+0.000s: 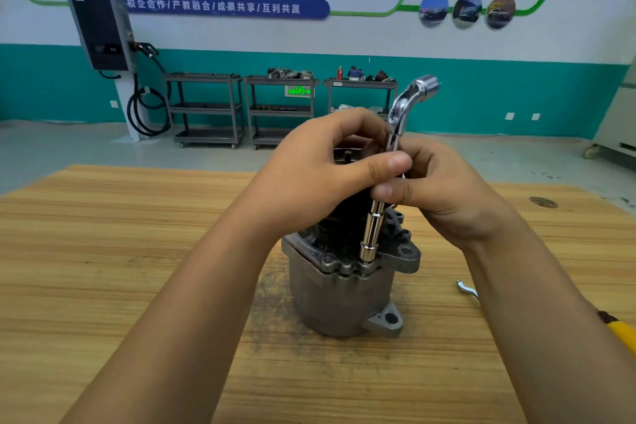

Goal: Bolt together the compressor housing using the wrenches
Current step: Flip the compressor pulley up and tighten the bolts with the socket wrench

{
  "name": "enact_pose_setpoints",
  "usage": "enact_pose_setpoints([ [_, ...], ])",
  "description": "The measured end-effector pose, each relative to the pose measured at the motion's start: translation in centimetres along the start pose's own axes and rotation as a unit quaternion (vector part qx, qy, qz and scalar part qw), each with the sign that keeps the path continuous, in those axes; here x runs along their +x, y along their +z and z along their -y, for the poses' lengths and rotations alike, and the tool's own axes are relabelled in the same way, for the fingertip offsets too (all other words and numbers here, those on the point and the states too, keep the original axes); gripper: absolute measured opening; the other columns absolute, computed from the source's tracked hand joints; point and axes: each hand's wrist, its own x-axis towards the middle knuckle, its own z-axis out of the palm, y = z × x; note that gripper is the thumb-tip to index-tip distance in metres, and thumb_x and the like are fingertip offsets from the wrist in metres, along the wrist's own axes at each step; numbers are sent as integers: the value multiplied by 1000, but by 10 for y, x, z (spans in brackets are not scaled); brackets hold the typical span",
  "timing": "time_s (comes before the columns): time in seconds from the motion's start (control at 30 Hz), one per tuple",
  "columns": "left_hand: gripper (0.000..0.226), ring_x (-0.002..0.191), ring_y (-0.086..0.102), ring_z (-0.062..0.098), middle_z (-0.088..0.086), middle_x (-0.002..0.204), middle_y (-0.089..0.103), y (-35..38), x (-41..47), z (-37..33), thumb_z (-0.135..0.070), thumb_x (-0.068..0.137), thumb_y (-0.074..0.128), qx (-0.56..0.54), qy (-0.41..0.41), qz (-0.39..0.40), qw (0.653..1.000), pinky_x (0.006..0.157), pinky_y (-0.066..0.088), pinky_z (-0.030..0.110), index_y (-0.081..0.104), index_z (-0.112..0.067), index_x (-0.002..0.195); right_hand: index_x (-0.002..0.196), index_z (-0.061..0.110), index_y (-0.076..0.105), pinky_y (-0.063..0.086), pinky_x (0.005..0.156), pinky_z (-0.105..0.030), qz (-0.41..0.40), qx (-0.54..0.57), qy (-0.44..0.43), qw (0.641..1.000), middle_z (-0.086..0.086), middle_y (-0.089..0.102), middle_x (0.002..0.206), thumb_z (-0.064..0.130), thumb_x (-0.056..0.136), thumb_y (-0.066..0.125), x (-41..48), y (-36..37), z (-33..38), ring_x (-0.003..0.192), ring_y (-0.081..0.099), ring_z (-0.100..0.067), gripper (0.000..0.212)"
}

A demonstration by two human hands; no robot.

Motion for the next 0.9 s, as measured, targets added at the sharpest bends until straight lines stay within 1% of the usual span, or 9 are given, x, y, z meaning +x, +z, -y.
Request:
enact_pose_setpoints([
  [0.1,19,95,64,11,3,100,69,-1,0,5,-29,80,67,-21,4,-4,1000,88,49,37,60,-13,88,82,30,75,49,71,-15,-9,0,11,1000,14,69,86,25,60,78,0,-1,0,86,65,-4,22],
  [0.2,12,101,64,17,7,105,69,-3,2,9,-26,84,63,-31,-4,5,999,90,49,43,61,-15,85,94,25,76,50,79,-20,15,6,16,1000,13,68,100,30,66,78,-2,-4,1,100,63,-10,29],
  [0.3,9,94,65,4,-6,100,72,-7,2,12,-20,86,59,-76,-14,28,997,81,50,21,67,-19,91,94,24,77,49,82,-21,15,1,28,1000,14,67,103,22,72,70,-2,-6,-1,104,62,-10,22],
  [0.37,17,78,63,-4,-15,83,71,-8,1,10,-21,86,56,-83,-13,43,996,73,45,12,68,-20,98,90,26,77,50,79,-17,14,-2,34,999,15,69,98,32,70,76,-3,-5,-1,98,64,-5,20],
  [0.43,21,75,62,-1,-10,83,71,-8,0,10,-27,84,57,-80,-13,46,996,76,47,20,69,-22,100,85,28,76,49,75,-14,11,-3,37,999,16,69,89,45,66,76,-3,-3,0,90,64,-1,25],
  [0.57,29,101,66,20,10,103,70,-5,-1,7,-42,73,68,-79,-9,19,997,92,50,46,68,-18,90,82,32,74,46,75,-12,13,-32,30,999,20,67,86,53,63,75,-2,-2,1,89,61,3,28],
  [0.73,13,99,66,27,14,95,71,-2,1,8,-32,70,73,-79,-13,-18,997,88,50,51,62,-25,69,75,18,70,46,74,-14,-9,-48,40,998,19,66,81,32,60,74,-2,-4,-2,87,60,1,21],
  [0.83,8,102,64,26,11,90,70,-3,1,7,-31,75,67,-63,0,-12,998,90,48,51,62,-26,70,76,4,62,49,71,-17,-25,-51,39,998,11,65,81,29,61,74,-3,-3,-1,83,63,-5,32],
  [0.9,11,103,64,23,9,97,70,-4,1,7,-32,78,63,-49,0,3,999,91,47,50,66,-21,78,83,10,69,49,76,-18,-13,-35,44,998,10,67,89,28,64,73,-3,-3,-1,90,63,-7,26],
])
